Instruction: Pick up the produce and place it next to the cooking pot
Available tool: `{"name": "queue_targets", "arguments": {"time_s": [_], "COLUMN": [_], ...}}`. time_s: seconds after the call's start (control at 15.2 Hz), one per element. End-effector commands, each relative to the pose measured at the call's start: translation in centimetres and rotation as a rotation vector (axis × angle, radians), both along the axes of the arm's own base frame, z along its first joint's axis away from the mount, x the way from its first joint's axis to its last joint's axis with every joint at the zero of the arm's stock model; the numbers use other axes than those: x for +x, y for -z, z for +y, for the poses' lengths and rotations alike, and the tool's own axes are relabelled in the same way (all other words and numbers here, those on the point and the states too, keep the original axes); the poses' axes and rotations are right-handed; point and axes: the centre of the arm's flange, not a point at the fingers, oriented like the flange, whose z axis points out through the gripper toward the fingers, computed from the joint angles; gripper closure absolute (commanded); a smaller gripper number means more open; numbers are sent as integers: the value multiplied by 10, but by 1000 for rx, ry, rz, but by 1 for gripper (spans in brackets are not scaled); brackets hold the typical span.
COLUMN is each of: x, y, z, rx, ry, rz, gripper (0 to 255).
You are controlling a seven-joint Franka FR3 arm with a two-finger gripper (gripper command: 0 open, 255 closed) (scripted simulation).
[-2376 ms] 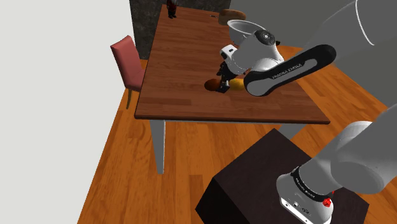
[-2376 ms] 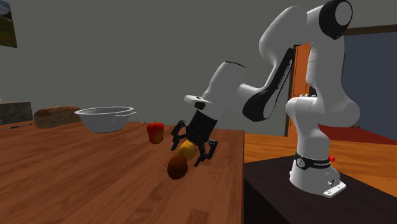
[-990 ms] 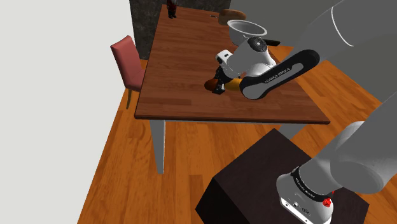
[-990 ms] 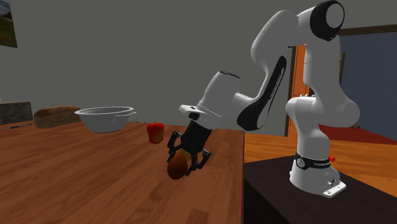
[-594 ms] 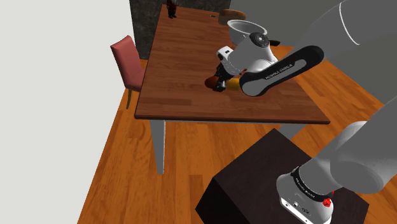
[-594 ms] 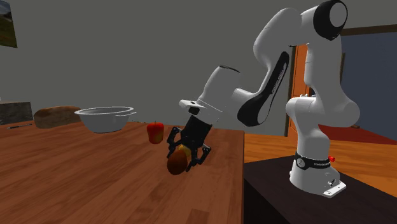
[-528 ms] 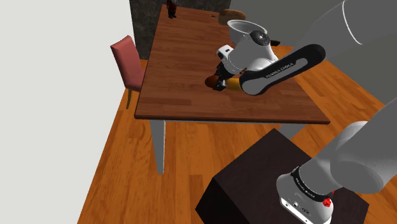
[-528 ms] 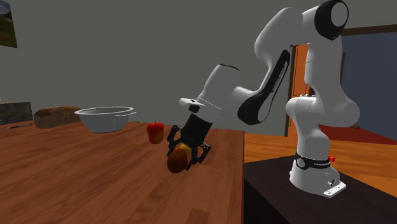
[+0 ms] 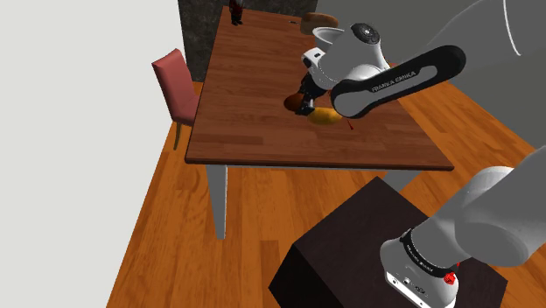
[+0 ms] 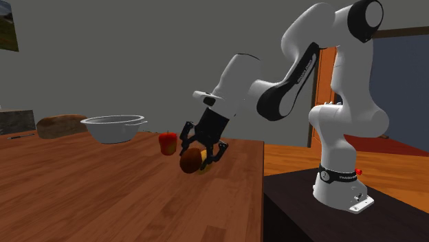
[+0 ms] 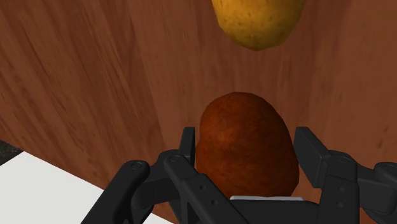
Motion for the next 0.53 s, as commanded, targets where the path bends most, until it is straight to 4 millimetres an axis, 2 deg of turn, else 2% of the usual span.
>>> {"name": "queue_targets", "arguments": {"time_s": [0.0, 0.46], "x": [-1, -1], "y": [-10, -47], "z": [0, 0], "rx": [0, 0], "ry": [0, 0], "rz": [1, 1], "gripper": [255, 255]}}
